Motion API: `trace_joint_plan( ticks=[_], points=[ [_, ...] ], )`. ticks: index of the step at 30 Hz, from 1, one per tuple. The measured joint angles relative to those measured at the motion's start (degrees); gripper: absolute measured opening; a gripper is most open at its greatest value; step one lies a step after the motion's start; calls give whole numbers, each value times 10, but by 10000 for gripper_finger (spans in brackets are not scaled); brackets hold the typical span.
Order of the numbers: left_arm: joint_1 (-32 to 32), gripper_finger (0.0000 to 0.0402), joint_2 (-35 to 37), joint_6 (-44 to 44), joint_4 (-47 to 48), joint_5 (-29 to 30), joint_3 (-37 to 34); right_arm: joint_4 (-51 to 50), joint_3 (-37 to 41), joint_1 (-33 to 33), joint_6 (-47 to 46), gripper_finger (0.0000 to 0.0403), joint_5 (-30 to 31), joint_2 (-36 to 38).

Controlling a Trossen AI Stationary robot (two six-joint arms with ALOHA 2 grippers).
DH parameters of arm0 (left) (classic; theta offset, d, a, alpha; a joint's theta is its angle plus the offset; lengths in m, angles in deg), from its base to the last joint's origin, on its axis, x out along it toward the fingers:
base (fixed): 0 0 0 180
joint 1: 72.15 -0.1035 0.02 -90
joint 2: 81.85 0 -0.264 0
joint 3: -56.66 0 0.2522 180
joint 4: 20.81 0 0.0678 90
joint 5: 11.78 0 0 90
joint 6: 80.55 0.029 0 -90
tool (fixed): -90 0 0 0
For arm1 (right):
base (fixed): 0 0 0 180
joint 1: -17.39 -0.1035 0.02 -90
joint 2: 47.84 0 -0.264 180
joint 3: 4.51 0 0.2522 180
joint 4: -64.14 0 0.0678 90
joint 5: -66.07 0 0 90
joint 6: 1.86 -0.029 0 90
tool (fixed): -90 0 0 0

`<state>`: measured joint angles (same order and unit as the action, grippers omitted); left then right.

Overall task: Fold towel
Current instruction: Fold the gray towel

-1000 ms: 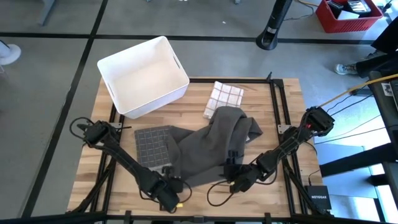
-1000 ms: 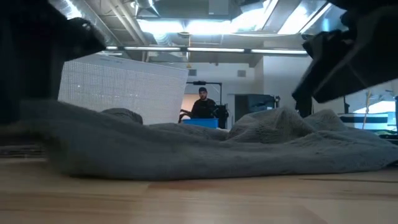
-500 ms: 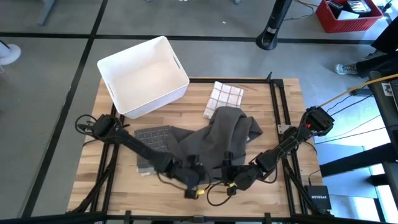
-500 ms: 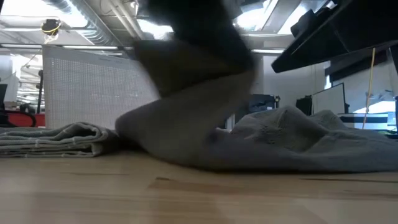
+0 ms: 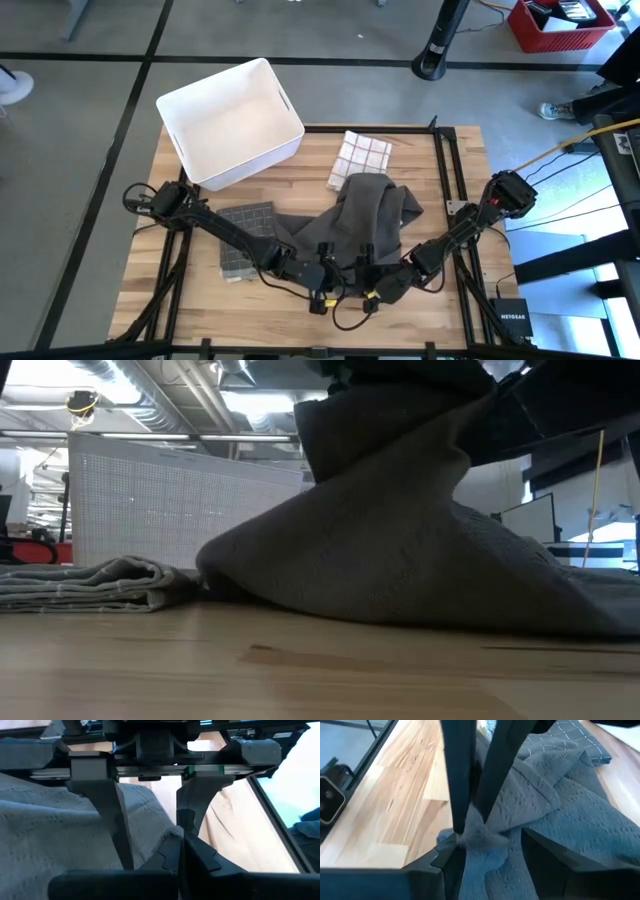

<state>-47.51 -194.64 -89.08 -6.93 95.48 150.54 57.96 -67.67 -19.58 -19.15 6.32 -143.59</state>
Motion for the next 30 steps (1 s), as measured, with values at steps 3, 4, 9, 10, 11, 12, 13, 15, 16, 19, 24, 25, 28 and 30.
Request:
trace_joint_plan(
  ticks=[3, 4, 9, 10, 11, 12, 13, 15, 16, 19, 24, 25, 28, 30],
  points=[
    [0, 4, 0, -4, -2, 4, 0, 9, 0, 0, -1, 149, 0, 0],
    [0, 7, 0, -4, 0, 4, 0, 12, 0, 0, 4, 127, -1, 0],
    [-4, 35, 0, -16, 7, 4, 0, 5, 0, 0, 34, 15, -14, 0],
    [-4, 45, 2, -19, 16, 4, 0, -3, 0, -1, 35, 16, -16, 0],
    [-4, 56, 5, -20, 32, 4, 0, -15, 0, -2, 30, 20, -24, 0],
    [-4, 67, 10, -26, 49, 4, 0, -31, 0, -8, 21, 22, -34, 0],
    [-4, 79, 17, -33, 70, 4, 0, -49, 0, -14, 11, 21, -43, 0],
    [-2, 102, 34, -47, 112, 4, 0, -93, 0, -36, -15, 11, -58, 0],
    [-1, 111, 42, -51, 136, 4, 0, -117, 0, -49, -35, 8, -62, 0],
    [5, 130, 61, -73, 212, 3, 0, -191, 0, -91, -116, 13, -71, 0],
    [4, 135, 63, -94, 287, 43, 0, -238, 0, -145, -221, 8, -61, 0],
    [0, 134, 59, -98, 295, 52, 0, -241, 0, -150, -229, 7, -55, 0],
    [-13, 131, 41, -108, 319, 59, 0, -242, 0, -155, -233, 14, -39, -1],
    [-19, 130, 29, -115, 330, 55, 0, -242, 0, -156, -244, 28, -37, -1]
  ],
)
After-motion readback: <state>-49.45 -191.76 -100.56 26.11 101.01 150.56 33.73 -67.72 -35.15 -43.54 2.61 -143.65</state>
